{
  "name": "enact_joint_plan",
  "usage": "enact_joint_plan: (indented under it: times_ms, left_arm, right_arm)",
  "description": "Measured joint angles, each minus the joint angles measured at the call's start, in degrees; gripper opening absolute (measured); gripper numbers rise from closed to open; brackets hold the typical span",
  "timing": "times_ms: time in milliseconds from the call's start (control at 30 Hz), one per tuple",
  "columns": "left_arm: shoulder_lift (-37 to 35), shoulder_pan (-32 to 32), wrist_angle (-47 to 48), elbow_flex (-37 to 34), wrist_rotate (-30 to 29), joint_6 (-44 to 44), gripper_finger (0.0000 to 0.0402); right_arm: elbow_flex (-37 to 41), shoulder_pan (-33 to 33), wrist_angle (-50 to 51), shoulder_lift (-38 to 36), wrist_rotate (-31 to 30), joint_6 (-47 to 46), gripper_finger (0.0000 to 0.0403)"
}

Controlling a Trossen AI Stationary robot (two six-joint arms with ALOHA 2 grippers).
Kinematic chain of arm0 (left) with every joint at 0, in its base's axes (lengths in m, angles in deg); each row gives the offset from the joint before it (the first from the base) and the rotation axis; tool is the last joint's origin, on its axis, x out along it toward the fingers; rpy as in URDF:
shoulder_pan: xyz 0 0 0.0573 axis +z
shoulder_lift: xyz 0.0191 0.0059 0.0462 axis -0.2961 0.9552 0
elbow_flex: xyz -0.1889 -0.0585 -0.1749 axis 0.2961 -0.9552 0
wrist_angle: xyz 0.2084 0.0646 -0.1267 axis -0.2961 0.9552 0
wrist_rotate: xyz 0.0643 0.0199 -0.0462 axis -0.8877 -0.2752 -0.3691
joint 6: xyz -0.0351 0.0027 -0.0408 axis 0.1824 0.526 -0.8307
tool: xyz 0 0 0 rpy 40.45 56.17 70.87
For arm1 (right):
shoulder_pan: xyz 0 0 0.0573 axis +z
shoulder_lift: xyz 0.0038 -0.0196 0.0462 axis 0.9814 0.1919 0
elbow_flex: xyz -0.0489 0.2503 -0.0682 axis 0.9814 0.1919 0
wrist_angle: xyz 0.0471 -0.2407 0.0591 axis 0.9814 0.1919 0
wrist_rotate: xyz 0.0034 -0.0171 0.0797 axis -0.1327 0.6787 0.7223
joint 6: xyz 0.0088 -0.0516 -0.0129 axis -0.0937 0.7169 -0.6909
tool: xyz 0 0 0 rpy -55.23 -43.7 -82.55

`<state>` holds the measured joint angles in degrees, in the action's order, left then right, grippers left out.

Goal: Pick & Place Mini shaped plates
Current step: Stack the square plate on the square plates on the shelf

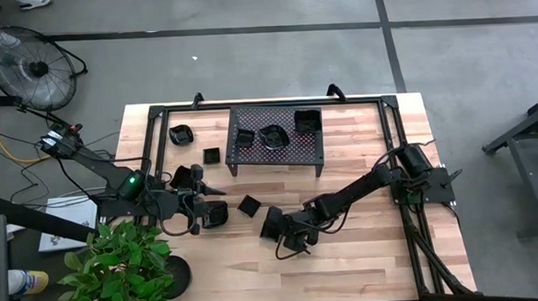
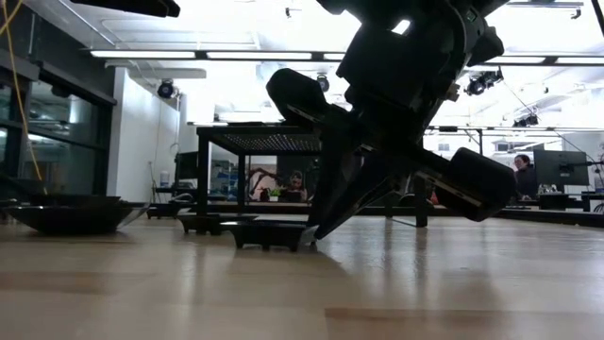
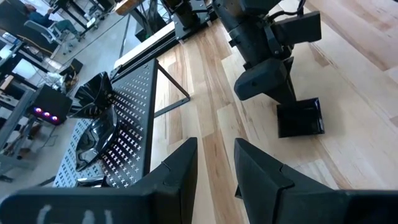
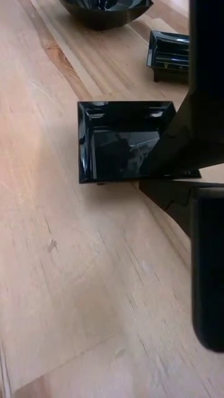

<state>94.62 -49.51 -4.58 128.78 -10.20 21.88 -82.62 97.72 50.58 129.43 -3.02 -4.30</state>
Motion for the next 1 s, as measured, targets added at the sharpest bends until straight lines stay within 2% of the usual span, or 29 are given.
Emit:
enact_joint_plan:
  times_ms: [267,667,833,1000]
  left_arm:
    - [0.0,0.0,0.0,0.0,0.0,-0.1,0.0101]
    - [0.0,0.0,0.0,0.0,0.0,-0.2,0.0101]
    - [0.0,0.0,0.0,0.0,0.0,-0.2,0.0101]
    - [0.0,0.0,0.0,0.0,0.0,-0.3,0.0101]
  right_arm:
    - [0.0,0.5,0.0,0.0,-1.8,-0.5,0.0018]
    - [0.0,3.2,0.0,0.0,-8.2,-0.9,0.0018]
    - [0.0,3.4,0.0,-0.1,-8.4,-2.0,0.0004]
    - [0.0,3.4,0.0,-0.1,-8.4,-2.4,0.0006]
